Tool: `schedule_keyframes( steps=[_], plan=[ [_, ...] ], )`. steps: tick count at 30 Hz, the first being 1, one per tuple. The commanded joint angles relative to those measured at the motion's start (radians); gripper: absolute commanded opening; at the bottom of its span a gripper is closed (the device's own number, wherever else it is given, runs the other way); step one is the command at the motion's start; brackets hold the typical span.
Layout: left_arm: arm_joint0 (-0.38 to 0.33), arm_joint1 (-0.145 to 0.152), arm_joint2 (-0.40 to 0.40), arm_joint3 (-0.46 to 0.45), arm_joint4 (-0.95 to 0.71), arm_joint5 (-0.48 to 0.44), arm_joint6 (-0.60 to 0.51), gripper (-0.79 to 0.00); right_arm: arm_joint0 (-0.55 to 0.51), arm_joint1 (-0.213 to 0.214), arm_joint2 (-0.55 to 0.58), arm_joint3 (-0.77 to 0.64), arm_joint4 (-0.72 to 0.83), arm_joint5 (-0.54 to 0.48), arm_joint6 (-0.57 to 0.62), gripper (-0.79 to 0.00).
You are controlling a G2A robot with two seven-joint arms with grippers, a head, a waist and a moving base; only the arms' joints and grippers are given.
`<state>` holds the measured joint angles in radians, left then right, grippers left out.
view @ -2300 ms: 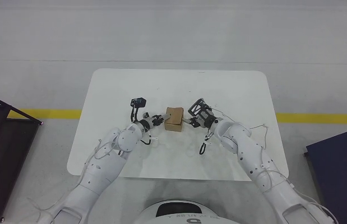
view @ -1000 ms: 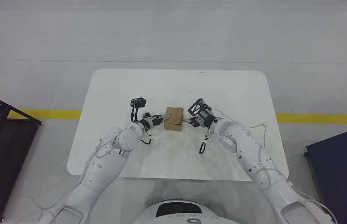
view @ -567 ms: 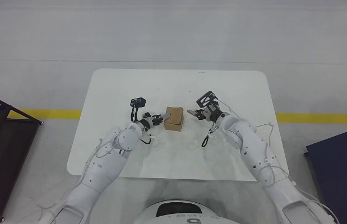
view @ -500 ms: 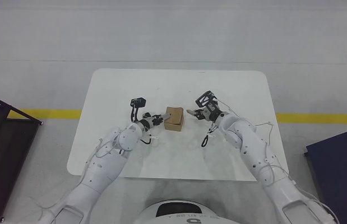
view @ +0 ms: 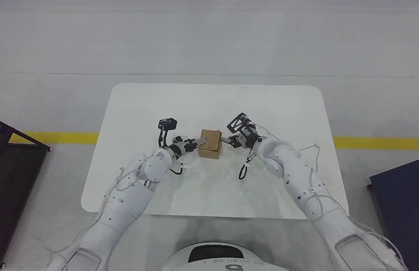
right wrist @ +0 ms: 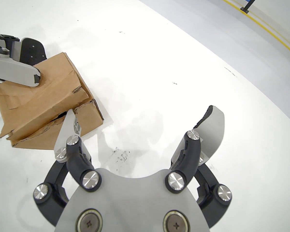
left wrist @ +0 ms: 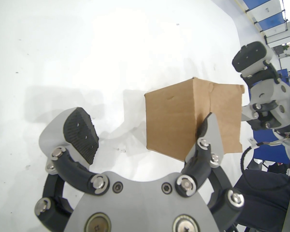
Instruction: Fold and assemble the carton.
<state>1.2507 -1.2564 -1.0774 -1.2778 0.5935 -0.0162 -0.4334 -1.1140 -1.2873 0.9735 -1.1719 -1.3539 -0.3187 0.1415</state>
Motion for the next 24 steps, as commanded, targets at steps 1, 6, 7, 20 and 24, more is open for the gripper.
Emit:
schedule_keyframes(
  steps=[1,6,7,20,24],
  plan=[
    [0.0,0.0,0.0,0.0,0.001,-0.001,-0.002,0.0,0.001,-0.001,0.0,0.004,0.001,0.002,-0.005,0.0],
    [-0.001,-0.001,-0.001,0.003,0.0,0.002,-0.001,0.0,-0.017,0.004,0.036,-0.018,0.031,0.018,-0.056,0.0],
    [-0.001,-0.002,-0.001,0.003,0.0,0.002,-0.001,0.0,-0.022,0.005,0.044,-0.034,0.032,0.016,-0.068,0.0],
    [-0.002,-0.004,0.0,0.007,0.002,0.006,-0.004,0.0,-0.008,-0.006,-0.002,-0.028,-0.012,-0.005,-0.05,0.0],
    [-0.001,-0.005,-0.001,0.007,0.002,0.007,-0.002,0.0,0.003,-0.012,-0.013,0.002,-0.004,-0.002,-0.064,0.0]
  ],
)
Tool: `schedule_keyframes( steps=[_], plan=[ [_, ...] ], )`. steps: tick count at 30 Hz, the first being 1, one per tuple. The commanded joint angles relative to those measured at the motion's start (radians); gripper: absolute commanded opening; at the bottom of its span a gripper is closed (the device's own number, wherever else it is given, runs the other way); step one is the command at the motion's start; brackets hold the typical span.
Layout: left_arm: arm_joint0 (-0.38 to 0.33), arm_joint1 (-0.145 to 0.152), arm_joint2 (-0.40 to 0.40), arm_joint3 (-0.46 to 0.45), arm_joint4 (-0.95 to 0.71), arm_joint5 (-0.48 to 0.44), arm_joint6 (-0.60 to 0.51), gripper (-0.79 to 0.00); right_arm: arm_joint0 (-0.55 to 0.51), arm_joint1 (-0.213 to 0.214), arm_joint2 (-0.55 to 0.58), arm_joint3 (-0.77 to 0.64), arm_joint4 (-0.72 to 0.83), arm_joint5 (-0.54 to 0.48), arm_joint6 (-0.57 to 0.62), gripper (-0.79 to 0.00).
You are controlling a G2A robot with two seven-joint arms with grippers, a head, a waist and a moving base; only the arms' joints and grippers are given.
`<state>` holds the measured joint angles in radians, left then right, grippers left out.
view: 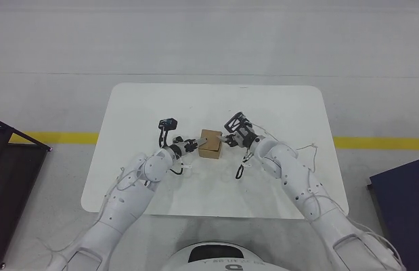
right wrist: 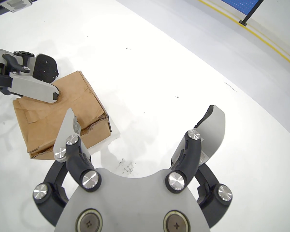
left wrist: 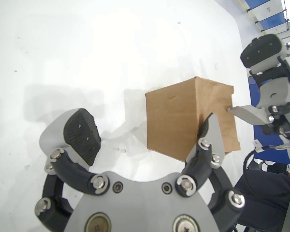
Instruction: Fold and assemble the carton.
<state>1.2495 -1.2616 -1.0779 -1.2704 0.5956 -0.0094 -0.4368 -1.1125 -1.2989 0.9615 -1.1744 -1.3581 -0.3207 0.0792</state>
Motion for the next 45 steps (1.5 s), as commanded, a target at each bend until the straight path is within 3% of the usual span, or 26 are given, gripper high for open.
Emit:
schedule_keyframes(
  steps=[1,15,31,36,40,45],
  plan=[
    [0.001,0.0,0.0,0.0,0.0,0.0,0.002,0.0,0.004,-0.002,-0.003,0.009,0.001,0.0,-0.005,0.0],
    [0.004,-0.001,-0.005,-0.001,0.003,-0.004,0.003,0.0,0.021,-0.015,-0.028,0.048,-0.014,-0.002,-0.021,0.0],
    [0.005,-0.003,-0.011,-0.004,0.003,-0.003,-0.004,0.0,-0.032,-0.007,-0.023,0.021,-0.056,-0.039,-0.068,0.0],
    [0.004,-0.003,-0.012,-0.005,0.004,-0.004,-0.002,0.0,-0.03,-0.007,0.013,0.016,0.005,-0.021,-0.11,0.0],
    [0.005,-0.004,-0.013,-0.005,0.004,-0.003,0.0,0.0,-0.01,-0.006,0.062,0.029,0.069,0.022,-0.084,0.0],
    [0.007,-0.004,-0.014,-0.007,0.005,-0.005,0.002,0.0,0.025,-0.012,0.048,0.041,0.067,0.001,-0.032,0.0]
  ],
)
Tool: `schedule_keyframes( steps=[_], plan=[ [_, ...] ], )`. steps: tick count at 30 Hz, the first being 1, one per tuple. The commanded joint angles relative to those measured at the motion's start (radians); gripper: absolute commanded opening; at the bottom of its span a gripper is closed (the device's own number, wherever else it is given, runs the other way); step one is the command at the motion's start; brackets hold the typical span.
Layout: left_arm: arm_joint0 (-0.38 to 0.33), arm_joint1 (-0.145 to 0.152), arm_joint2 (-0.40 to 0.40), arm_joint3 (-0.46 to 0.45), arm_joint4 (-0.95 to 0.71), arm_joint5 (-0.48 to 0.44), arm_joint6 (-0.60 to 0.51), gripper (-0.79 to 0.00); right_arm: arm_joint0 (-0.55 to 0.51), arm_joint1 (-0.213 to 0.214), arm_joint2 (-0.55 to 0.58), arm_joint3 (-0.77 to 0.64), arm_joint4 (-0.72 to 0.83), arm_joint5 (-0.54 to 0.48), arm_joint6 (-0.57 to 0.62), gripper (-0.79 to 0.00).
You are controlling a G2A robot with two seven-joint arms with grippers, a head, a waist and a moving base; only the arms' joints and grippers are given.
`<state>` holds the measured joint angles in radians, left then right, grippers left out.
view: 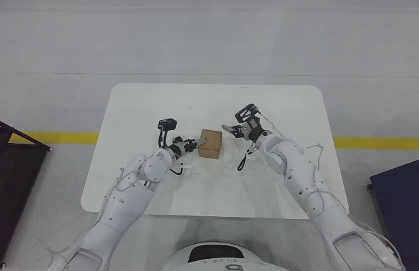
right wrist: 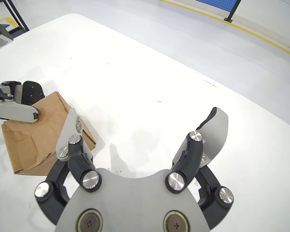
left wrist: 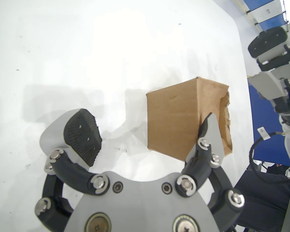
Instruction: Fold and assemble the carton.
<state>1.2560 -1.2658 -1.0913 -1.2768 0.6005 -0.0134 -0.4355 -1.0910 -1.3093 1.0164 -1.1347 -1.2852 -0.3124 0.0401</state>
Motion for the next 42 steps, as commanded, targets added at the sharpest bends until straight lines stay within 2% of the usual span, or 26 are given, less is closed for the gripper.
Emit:
schedule_keyframes(
  steps=[1,8,14,19,26,33,36,38,42],
  plan=[
    [0.001,0.0,0.0,-0.001,0.001,-0.001,0.0,0.0,0.008,-0.003,-0.016,0.004,-0.012,-0.013,0.012,0.0],
    [0.009,0.001,-0.009,-0.018,0.0,-0.003,0.013,0.0,0.028,-0.018,-0.05,0.05,-0.013,0.001,0.0,0.0],
    [0.041,0.007,-0.038,-0.093,0.002,-0.004,0.034,0.0,-0.021,-0.005,0.02,0.036,0.009,0.062,-0.11,0.0],
    [0.08,0.016,-0.072,-0.166,0.031,0.005,0.065,0.0,-0.075,0.01,0.058,0.019,-0.009,0.063,-0.108,0.0],
    [0.136,0.03,-0.146,-0.261,0.092,0.035,0.142,0.0,-0.064,-0.011,-0.025,0.043,-0.051,0.072,-0.056,0.0],
    [0.188,0.039,-0.216,-0.331,0.119,0.065,0.203,0.0,-0.029,-0.036,-0.079,0.096,-0.049,0.09,-0.081,0.0],
    [0.215,0.043,-0.239,-0.361,0.168,0.086,0.251,0.0,-0.034,-0.032,-0.054,0.094,-0.03,0.084,-0.126,0.0],
    [0.229,0.047,-0.25,-0.374,0.267,0.112,0.292,0.0,-0.051,-0.02,-0.012,0.065,-0.024,0.079,-0.161,0.0],
    [0.264,0.061,-0.294,-0.402,0.451,0.139,0.314,0.0,-0.141,0.03,0.138,-0.091,-0.07,0.062,-0.185,0.0]
  ],
)
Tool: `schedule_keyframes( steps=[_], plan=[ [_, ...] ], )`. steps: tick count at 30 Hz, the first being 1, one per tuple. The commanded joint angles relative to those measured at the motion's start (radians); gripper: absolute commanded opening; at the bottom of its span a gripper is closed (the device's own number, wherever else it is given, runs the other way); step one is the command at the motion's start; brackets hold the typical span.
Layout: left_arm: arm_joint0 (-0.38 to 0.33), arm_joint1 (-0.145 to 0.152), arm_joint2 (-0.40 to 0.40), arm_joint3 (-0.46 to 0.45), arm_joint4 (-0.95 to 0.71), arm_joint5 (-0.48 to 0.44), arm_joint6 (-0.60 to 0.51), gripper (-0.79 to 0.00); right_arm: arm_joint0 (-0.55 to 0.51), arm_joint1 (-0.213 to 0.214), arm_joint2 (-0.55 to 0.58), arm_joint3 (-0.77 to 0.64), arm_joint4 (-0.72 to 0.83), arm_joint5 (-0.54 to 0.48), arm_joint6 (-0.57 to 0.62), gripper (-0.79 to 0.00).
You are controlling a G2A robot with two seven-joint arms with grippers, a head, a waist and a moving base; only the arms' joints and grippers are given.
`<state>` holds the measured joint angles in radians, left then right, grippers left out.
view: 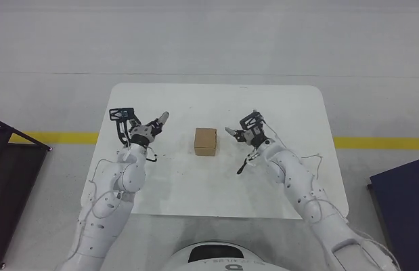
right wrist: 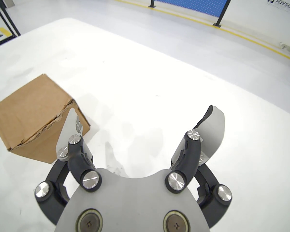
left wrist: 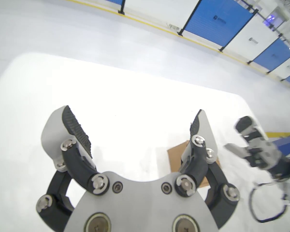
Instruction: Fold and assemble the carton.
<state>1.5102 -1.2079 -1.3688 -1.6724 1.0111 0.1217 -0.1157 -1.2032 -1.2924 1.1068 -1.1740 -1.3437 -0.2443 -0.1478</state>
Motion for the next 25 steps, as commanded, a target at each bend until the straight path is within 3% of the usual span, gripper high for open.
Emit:
schedule_keyframes(
  steps=[1,8,14,25],
  plan=[
    [0.023,0.008,-0.042,-0.022,0.068,0.012,-0.015,0.0,-0.064,0.028,0.105,-0.114,-0.016,-0.014,0.01,0.0],
    [0.167,0.03,-0.23,-0.222,0.114,0.031,-0.128,0.0,-0.414,0.097,0.498,-0.602,0.058,-0.085,0.136,0.0],
    [0.292,0.03,-0.353,-0.365,0.016,0.069,-0.183,0.0,-0.62,0.108,0.679,-0.809,0.143,-0.109,0.19,0.0],
    [0.292,0.03,-0.353,-0.365,0.017,0.069,-0.183,-0.001,-0.62,0.108,0.679,-0.809,0.143,-0.109,0.19,0.0]
  ],
)
